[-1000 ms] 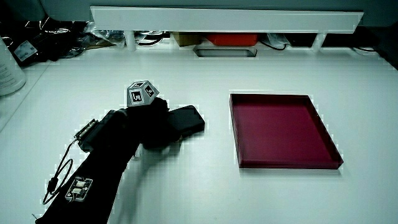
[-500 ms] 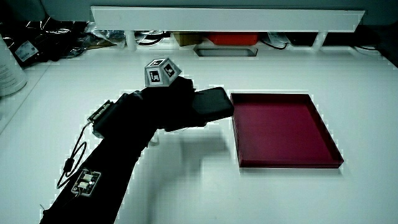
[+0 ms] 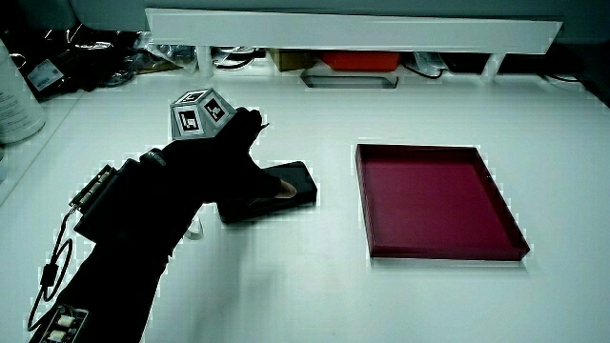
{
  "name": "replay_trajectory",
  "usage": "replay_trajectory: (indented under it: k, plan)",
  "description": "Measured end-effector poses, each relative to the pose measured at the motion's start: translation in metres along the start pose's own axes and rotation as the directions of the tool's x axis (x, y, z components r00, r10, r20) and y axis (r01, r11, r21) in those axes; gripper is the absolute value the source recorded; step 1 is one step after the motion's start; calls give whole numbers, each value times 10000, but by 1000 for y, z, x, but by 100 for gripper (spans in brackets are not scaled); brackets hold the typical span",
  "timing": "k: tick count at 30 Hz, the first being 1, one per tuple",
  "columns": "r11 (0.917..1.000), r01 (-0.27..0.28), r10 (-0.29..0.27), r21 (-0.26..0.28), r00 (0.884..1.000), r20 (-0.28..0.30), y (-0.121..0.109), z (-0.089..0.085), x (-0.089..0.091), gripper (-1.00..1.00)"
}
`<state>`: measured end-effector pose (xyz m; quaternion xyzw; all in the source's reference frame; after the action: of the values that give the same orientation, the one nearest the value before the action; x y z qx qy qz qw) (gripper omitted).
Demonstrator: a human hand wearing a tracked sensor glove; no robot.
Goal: Pick battery from desk
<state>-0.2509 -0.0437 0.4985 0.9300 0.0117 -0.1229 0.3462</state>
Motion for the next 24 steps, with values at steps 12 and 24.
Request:
replay_trajectory:
  k: [12,24]
  plan:
    - [9925,929,-934,797,9956,36,-8,1,3,100]
    - [9377,3061,-3309,1644,9310,1540,-17,25,58,100]
